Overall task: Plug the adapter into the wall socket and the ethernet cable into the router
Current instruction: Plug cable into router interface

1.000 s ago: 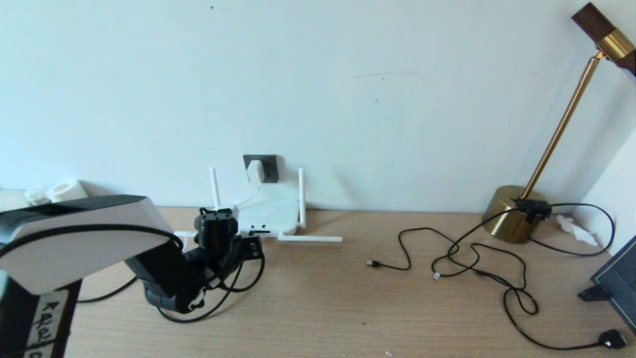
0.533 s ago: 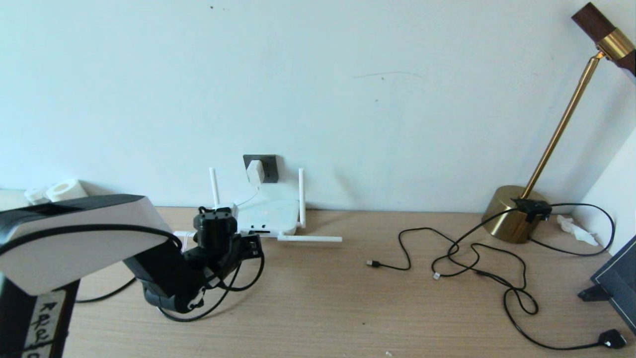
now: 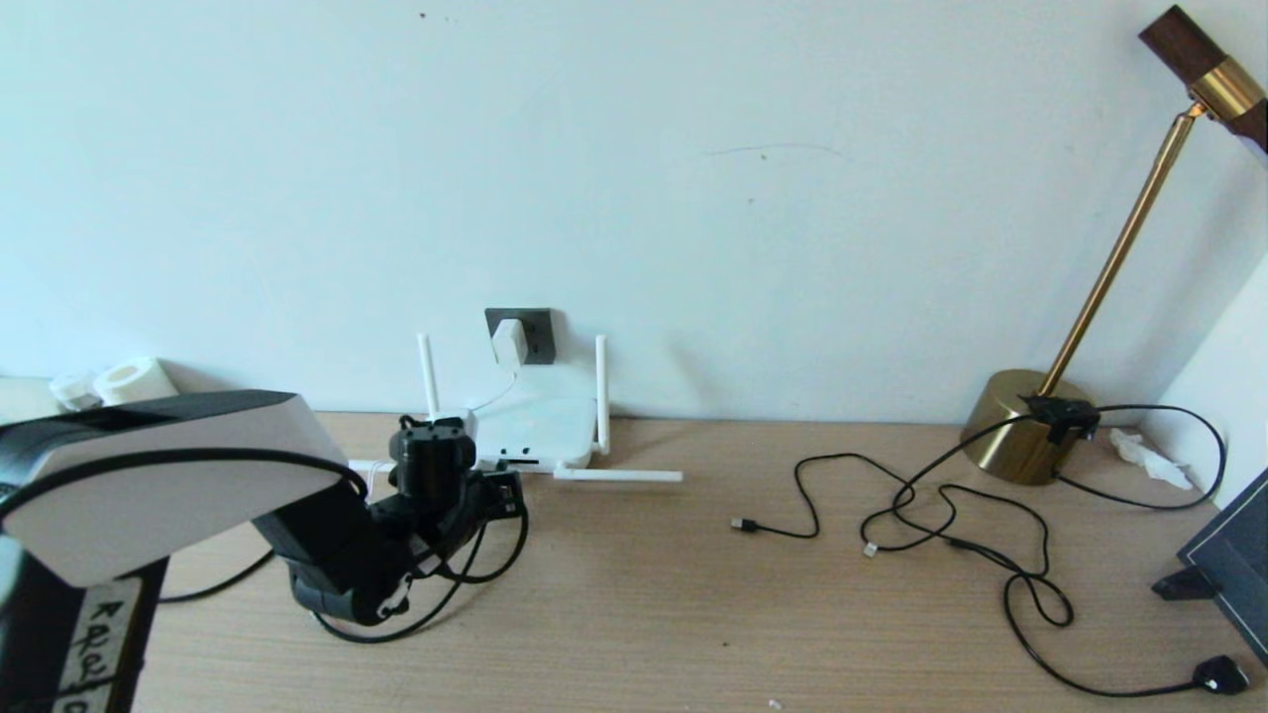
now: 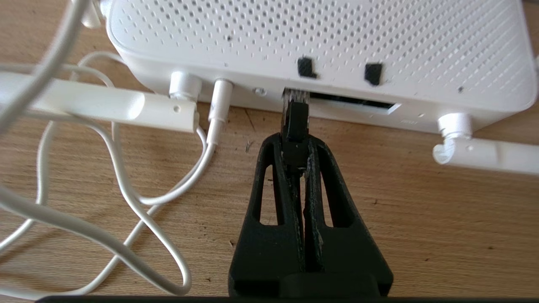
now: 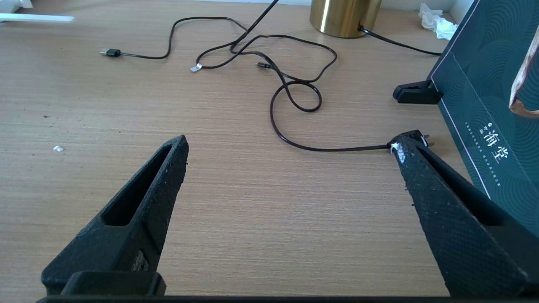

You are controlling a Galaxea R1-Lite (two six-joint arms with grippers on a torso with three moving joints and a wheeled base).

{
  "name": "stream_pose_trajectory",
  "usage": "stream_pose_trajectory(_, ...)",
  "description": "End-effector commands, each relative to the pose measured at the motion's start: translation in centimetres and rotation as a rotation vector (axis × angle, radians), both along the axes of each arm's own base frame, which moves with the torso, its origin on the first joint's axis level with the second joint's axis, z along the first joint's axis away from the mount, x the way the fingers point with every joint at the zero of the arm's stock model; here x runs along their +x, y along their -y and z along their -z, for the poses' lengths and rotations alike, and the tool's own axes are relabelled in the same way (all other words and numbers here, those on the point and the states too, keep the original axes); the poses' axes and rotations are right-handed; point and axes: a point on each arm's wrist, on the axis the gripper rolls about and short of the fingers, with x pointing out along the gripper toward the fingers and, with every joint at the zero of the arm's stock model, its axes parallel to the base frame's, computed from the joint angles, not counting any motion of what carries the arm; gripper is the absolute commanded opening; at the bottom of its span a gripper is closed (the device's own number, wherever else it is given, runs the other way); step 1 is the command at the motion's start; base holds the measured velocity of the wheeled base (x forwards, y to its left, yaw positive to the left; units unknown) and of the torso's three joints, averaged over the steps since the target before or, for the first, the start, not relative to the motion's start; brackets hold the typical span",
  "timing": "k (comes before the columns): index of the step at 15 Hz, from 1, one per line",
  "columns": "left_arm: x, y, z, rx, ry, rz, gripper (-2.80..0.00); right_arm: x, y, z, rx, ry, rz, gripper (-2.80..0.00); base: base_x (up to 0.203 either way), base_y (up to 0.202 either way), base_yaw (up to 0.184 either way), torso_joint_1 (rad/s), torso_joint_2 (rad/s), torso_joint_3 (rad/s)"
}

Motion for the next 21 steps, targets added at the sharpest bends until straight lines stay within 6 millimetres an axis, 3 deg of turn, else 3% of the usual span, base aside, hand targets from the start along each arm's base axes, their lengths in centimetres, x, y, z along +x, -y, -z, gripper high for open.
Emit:
stream_pose_trajectory(1,0.10,0.02,0.62,0.002,-0.009,-0.002,-2.80,0.00,0.00,0.01,-0.001,-0.001,0.000,0.00,0.000,0.000,0.000,0.000,0.00,0.000)
stream_pose_trajectory(21,0.14,0.03,0.09,-0.001,0.004,-0.002,-2.80,-0.01,0.00,0.02,-0.001,-0.001,0.000,0.00,0.000,0.000,0.000,0.000,0.00,0.000)
